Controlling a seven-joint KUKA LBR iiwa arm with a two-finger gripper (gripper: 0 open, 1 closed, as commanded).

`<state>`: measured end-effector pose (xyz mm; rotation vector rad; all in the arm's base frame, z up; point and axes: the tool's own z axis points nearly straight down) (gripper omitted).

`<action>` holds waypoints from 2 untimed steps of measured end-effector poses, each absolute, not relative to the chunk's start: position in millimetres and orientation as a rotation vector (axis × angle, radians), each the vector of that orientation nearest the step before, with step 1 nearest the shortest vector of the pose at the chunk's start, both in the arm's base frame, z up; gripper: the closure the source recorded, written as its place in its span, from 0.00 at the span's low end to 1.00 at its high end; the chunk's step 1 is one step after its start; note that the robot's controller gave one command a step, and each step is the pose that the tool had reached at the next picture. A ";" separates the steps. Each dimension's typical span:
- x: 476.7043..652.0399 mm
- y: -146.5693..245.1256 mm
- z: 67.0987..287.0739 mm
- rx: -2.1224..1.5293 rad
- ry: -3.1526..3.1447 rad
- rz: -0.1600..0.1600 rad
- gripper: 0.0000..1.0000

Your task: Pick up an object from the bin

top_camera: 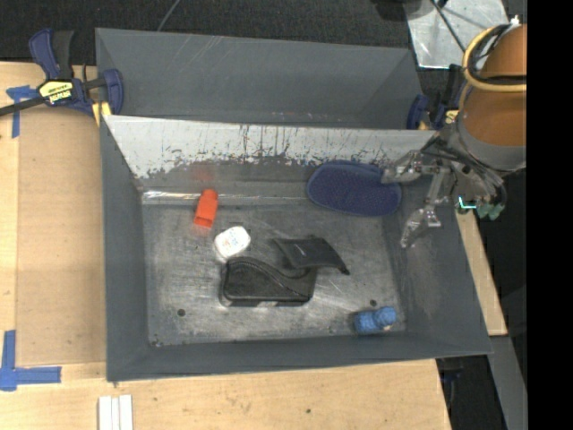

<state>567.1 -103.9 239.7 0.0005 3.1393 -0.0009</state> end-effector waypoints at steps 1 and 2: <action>619.2 -73.7 83.0 -0.579 3.092 -0.001 0.00; 621.2 -12.0 82.9 -0.935 2.997 0.002 0.00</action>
Offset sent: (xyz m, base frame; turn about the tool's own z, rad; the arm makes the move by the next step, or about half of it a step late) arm 0.0554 0.0336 -0.1697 -0.3717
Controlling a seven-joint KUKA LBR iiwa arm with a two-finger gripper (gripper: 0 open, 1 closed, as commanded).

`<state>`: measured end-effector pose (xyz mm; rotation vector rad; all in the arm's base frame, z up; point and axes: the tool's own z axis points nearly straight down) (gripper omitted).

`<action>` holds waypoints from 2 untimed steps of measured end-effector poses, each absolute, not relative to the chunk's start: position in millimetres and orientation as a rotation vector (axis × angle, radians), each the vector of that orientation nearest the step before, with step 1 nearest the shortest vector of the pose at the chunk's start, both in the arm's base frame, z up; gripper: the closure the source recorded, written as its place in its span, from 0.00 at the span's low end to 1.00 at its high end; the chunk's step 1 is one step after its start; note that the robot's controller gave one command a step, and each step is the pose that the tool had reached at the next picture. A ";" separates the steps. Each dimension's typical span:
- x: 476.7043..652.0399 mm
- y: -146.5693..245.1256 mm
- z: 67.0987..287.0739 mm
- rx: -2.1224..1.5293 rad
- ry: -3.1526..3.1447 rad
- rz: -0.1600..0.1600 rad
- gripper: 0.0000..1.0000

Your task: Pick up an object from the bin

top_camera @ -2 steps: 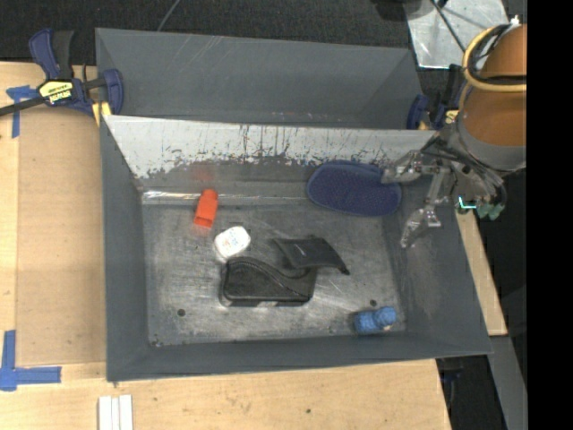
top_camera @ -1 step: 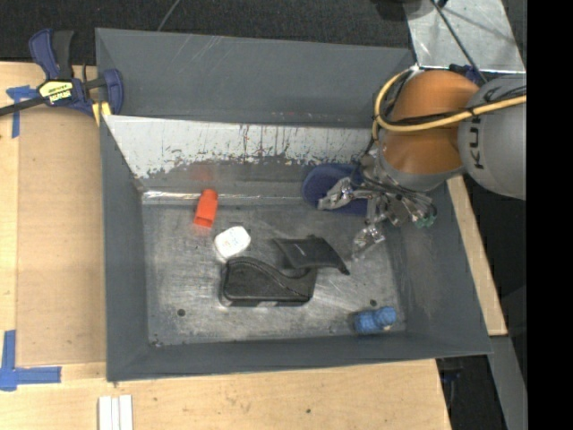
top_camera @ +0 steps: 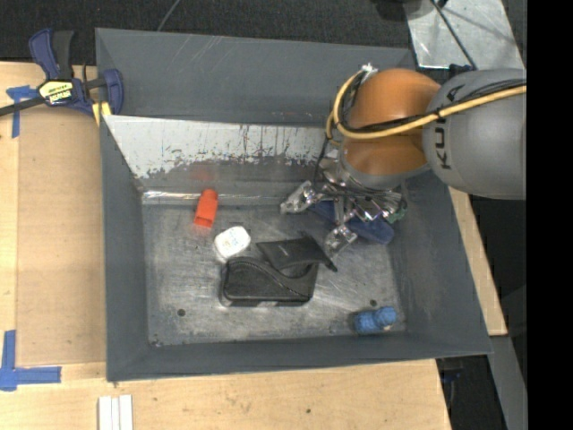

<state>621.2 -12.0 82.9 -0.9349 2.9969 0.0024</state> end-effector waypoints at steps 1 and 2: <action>630.6 20.2 75.9 -1.108 2.931 -0.012 0.00; 633.7 25.4 78.9 -1.102 2.915 -0.003 1.00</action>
Offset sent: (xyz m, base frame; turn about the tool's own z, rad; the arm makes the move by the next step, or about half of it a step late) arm 0.0054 0.0355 -0.0125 -0.1218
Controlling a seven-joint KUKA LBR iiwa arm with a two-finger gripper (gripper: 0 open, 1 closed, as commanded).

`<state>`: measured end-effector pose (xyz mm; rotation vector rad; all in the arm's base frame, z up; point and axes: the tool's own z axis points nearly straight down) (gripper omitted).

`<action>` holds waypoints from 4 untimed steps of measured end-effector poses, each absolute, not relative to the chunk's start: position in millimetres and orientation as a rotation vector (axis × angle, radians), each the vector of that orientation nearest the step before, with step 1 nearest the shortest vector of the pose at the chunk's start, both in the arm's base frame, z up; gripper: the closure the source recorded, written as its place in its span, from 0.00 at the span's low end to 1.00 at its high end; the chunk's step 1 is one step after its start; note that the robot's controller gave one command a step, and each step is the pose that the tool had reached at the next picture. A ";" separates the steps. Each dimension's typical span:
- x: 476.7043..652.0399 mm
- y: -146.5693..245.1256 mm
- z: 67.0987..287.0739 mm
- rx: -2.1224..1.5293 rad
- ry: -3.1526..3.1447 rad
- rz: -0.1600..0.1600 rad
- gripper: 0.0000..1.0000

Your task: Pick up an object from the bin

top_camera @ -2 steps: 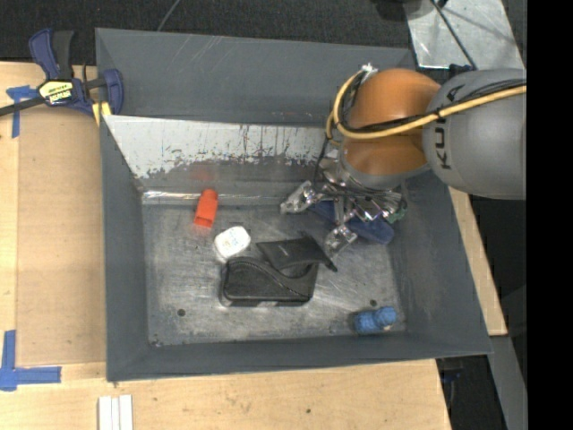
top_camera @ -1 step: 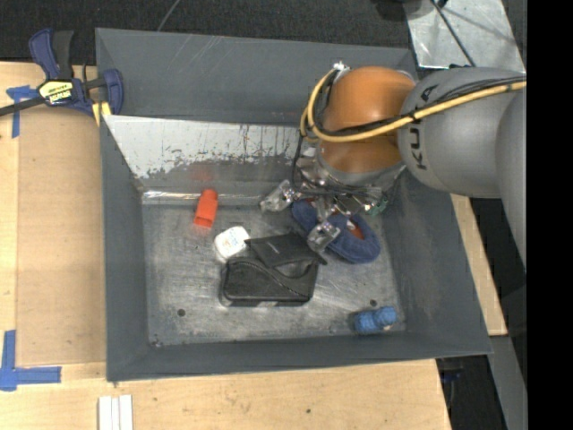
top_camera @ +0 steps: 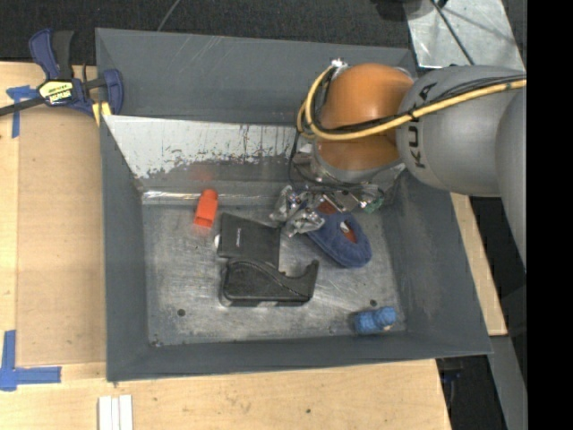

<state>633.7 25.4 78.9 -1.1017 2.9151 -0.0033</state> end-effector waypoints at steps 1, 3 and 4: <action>612.7 37.9 275.1 -1.106 2.927 -0.005 1.00; 580.1 13.1 135.5 -1.296 2.857 -0.001 1.00; 584.0 15.8 184.8 -1.252 2.872 -0.004 1.00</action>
Offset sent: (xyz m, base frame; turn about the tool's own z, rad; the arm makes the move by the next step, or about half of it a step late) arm -0.0231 0.0120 0.1899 0.0013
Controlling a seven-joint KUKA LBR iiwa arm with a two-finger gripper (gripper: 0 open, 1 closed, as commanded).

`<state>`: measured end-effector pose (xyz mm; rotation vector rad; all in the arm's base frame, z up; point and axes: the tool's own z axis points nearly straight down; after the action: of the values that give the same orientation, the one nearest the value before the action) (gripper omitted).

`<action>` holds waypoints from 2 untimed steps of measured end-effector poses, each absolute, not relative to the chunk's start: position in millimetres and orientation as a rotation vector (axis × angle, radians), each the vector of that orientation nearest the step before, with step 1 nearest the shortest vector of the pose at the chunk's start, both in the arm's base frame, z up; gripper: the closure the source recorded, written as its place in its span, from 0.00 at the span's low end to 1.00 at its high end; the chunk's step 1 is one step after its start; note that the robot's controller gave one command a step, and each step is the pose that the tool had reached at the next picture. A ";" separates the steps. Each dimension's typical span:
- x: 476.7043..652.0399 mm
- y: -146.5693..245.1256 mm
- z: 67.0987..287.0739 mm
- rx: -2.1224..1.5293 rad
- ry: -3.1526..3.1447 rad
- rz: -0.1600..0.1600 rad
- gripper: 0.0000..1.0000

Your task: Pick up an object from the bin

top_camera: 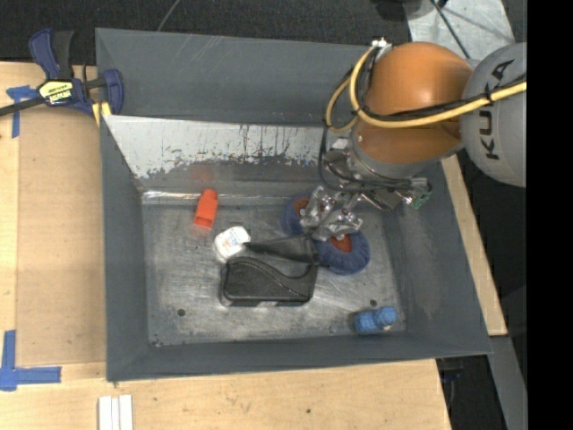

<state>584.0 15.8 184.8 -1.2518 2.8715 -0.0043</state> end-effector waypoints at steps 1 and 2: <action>582.9 15.7 181.6 -1.254 2.876 -0.001 0.00; 614.9 27.5 86.1 -1.681 2.656 0.005 0.00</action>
Offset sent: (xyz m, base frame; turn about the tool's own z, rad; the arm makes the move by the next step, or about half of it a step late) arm 0.0000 0.0000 0.0000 0.0000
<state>614.9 27.5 86.1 -1.6806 2.6563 0.0046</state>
